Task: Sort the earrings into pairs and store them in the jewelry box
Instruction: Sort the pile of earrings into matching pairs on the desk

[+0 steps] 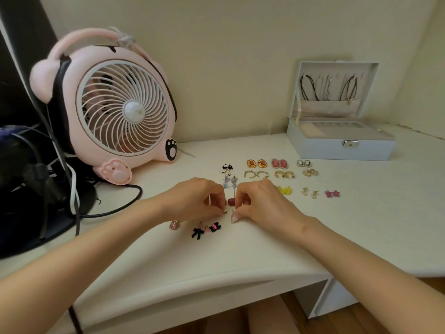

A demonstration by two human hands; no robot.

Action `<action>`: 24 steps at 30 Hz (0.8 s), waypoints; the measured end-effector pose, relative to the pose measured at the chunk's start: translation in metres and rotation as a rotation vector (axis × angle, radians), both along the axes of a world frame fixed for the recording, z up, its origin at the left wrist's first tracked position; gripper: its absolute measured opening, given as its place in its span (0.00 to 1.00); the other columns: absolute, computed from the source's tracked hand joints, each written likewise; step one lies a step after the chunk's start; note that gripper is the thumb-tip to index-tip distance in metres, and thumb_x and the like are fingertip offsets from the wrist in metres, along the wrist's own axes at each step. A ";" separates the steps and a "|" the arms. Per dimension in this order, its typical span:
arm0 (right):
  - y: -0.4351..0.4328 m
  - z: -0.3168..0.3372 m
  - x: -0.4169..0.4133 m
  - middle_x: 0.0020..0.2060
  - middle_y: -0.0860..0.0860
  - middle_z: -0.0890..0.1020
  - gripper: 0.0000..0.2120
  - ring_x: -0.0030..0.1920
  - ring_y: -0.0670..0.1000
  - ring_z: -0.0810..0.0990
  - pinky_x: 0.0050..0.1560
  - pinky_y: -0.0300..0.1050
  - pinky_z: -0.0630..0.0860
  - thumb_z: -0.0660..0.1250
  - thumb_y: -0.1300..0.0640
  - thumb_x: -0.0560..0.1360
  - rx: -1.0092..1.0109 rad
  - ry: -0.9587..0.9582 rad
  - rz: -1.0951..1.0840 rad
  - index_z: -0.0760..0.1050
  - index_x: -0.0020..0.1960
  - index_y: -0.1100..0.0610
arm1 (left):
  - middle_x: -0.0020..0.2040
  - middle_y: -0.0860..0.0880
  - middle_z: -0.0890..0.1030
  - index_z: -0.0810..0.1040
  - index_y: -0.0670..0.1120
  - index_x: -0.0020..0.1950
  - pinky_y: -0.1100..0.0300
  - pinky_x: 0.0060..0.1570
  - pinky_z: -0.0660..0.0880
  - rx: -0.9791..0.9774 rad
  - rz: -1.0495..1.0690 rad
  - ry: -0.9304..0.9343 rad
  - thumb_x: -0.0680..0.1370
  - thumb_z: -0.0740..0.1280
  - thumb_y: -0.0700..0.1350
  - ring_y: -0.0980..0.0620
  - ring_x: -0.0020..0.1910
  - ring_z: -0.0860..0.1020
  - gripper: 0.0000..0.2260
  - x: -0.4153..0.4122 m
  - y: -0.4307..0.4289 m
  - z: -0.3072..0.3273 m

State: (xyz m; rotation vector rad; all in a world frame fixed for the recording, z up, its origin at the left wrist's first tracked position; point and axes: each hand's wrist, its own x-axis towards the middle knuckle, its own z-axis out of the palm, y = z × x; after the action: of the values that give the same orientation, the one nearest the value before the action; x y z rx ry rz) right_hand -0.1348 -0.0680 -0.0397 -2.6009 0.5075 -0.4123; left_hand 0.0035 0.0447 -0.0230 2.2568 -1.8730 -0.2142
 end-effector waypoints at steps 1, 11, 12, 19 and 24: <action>0.000 0.000 0.000 0.36 0.49 0.77 0.12 0.39 0.48 0.75 0.38 0.39 0.69 0.78 0.53 0.64 0.012 -0.002 0.004 0.79 0.42 0.58 | 0.45 0.55 0.78 0.77 0.52 0.47 0.59 0.47 0.73 0.002 -0.010 0.015 0.74 0.68 0.49 0.54 0.46 0.75 0.04 0.000 0.000 0.000; -0.002 0.004 0.002 0.33 0.47 0.77 0.07 0.35 0.44 0.73 0.35 0.35 0.68 0.76 0.57 0.67 0.040 0.030 0.040 0.81 0.42 0.58 | 0.47 0.53 0.80 0.78 0.50 0.49 0.60 0.47 0.73 0.000 -0.029 0.033 0.74 0.69 0.49 0.55 0.46 0.75 0.05 0.001 0.003 0.000; -0.002 0.004 0.003 0.34 0.48 0.77 0.08 0.36 0.46 0.74 0.35 0.36 0.68 0.76 0.57 0.66 0.039 0.031 0.028 0.80 0.41 0.58 | 0.47 0.53 0.80 0.78 0.50 0.49 0.60 0.47 0.73 0.003 -0.032 0.034 0.74 0.69 0.49 0.55 0.46 0.75 0.05 0.001 0.003 0.000; 0.001 0.007 0.002 0.33 0.46 0.74 0.10 0.35 0.45 0.72 0.35 0.39 0.65 0.76 0.56 0.65 0.023 -0.002 0.023 0.79 0.44 0.57 | 0.43 0.59 0.76 0.76 0.52 0.48 0.71 0.38 0.67 -0.100 -0.040 0.040 0.75 0.68 0.49 0.60 0.41 0.73 0.04 0.006 0.012 0.008; 0.021 0.003 -0.001 0.38 0.48 0.76 0.03 0.38 0.45 0.72 0.42 0.41 0.70 0.71 0.56 0.71 -0.066 -0.061 0.219 0.82 0.45 0.51 | 0.41 0.60 0.75 0.74 0.59 0.43 0.72 0.41 0.66 -0.050 -0.094 0.007 0.73 0.70 0.50 0.62 0.45 0.71 0.06 0.015 0.034 0.014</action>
State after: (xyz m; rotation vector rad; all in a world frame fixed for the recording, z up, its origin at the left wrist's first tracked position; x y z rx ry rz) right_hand -0.1361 -0.0474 -0.0363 -2.6608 0.1882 -0.4397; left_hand 0.0184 0.0789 -0.0088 2.1356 -1.9604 -0.1867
